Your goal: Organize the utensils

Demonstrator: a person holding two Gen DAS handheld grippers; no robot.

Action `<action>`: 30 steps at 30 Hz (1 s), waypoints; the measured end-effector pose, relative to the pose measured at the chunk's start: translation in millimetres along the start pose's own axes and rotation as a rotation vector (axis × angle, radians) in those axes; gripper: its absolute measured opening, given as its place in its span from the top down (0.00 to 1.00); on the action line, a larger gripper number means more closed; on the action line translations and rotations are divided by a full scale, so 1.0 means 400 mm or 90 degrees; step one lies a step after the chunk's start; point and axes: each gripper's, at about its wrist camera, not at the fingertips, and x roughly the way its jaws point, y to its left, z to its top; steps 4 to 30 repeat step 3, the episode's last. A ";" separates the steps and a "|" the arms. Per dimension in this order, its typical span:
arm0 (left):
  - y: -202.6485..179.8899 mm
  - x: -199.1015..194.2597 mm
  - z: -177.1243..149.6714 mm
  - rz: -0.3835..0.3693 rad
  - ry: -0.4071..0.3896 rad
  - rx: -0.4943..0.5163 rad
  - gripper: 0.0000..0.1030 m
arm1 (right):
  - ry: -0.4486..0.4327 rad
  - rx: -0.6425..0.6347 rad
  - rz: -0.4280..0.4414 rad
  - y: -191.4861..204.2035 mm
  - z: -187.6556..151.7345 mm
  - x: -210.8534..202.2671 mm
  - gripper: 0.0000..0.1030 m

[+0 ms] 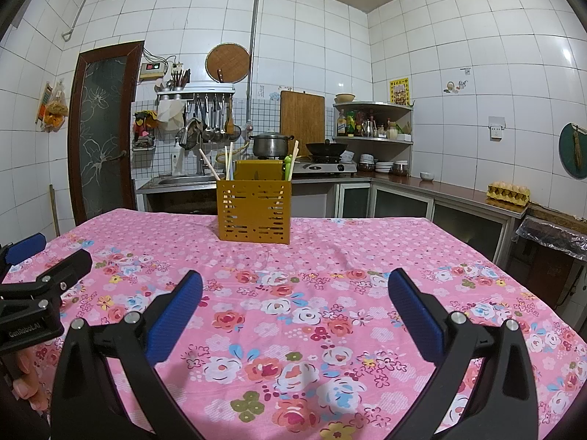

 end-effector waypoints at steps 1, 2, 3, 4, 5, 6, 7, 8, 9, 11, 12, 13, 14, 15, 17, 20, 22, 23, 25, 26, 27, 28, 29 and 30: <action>0.000 -0.001 -0.001 0.000 0.000 0.000 0.05 | 0.000 0.000 0.000 0.000 -0.002 -0.001 0.04; 0.001 -0.001 -0.001 0.000 0.000 0.001 0.05 | 0.000 0.000 0.000 0.000 -0.002 -0.001 0.04; 0.000 -0.001 0.000 0.001 0.000 0.001 0.05 | 0.000 0.000 0.000 0.001 -0.002 -0.001 0.04; 0.000 -0.001 0.000 0.001 0.000 0.001 0.05 | 0.000 0.000 0.000 0.001 -0.002 -0.001 0.04; 0.000 -0.001 0.000 0.001 0.000 0.001 0.05 | 0.000 0.000 0.000 0.001 -0.002 -0.001 0.04; 0.000 -0.001 0.000 0.001 0.000 0.001 0.05 | 0.000 0.000 0.000 0.001 -0.002 -0.001 0.04; 0.000 -0.001 0.000 0.001 0.000 0.001 0.05 | 0.000 0.000 0.000 0.001 -0.002 -0.001 0.04; 0.000 -0.001 0.000 0.001 0.000 0.001 0.05 | 0.000 0.000 0.000 0.001 -0.002 -0.001 0.04; 0.000 -0.001 0.000 0.001 0.000 0.001 0.05 | 0.000 0.000 0.000 0.001 -0.002 -0.001 0.04; 0.000 -0.001 0.000 0.001 0.000 0.001 0.05 | 0.000 0.000 0.000 0.001 -0.002 -0.001 0.04; 0.000 -0.001 0.000 0.001 0.000 0.001 0.05 | 0.000 0.000 0.000 0.001 -0.002 -0.001 0.04; 0.000 -0.001 0.000 0.001 0.000 0.001 0.05 | 0.000 0.000 0.000 0.001 -0.002 -0.001 0.04; 0.000 -0.001 0.000 0.001 0.000 0.001 0.05 | 0.000 0.000 0.000 0.001 -0.002 -0.001 0.04; 0.000 -0.001 0.000 0.001 0.000 0.001 0.05 | 0.000 0.000 0.000 0.001 -0.002 -0.001 0.04; 0.000 -0.001 0.000 0.001 0.000 0.001 0.05 | 0.000 0.000 0.000 0.001 -0.002 -0.001 0.04; 0.000 -0.001 0.000 0.001 0.000 0.001 0.05 | 0.000 0.000 0.000 0.001 -0.002 -0.001 0.04; 0.000 -0.001 0.000 0.001 0.000 0.001 0.05 | 0.000 0.000 0.000 0.001 -0.002 -0.001 0.04; 0.000 -0.001 0.000 0.001 0.000 0.001 0.05 | 0.000 0.000 0.000 0.001 -0.002 -0.001 0.04; 0.000 -0.001 0.000 0.001 0.000 0.001 0.05 | 0.000 0.000 0.000 0.001 -0.002 -0.001 0.04; 0.000 -0.001 0.000 0.001 0.000 0.001 0.05 | 0.000 0.000 0.000 0.001 -0.002 -0.001 0.04; 0.000 -0.001 0.000 0.001 0.000 0.001 0.05 | 0.000 0.000 0.000 0.001 -0.002 -0.001 0.04; 0.000 -0.001 0.000 0.001 0.000 0.001 0.05 | 0.000 0.000 0.000 0.001 -0.002 -0.001 0.04; 0.000 -0.001 0.000 0.001 0.000 0.001 0.05 | 0.000 0.000 0.000 0.001 -0.002 -0.001 0.04; 0.000 -0.001 0.000 0.001 0.000 0.001 0.05 | 0.000 0.000 0.000 0.001 -0.002 -0.001 0.04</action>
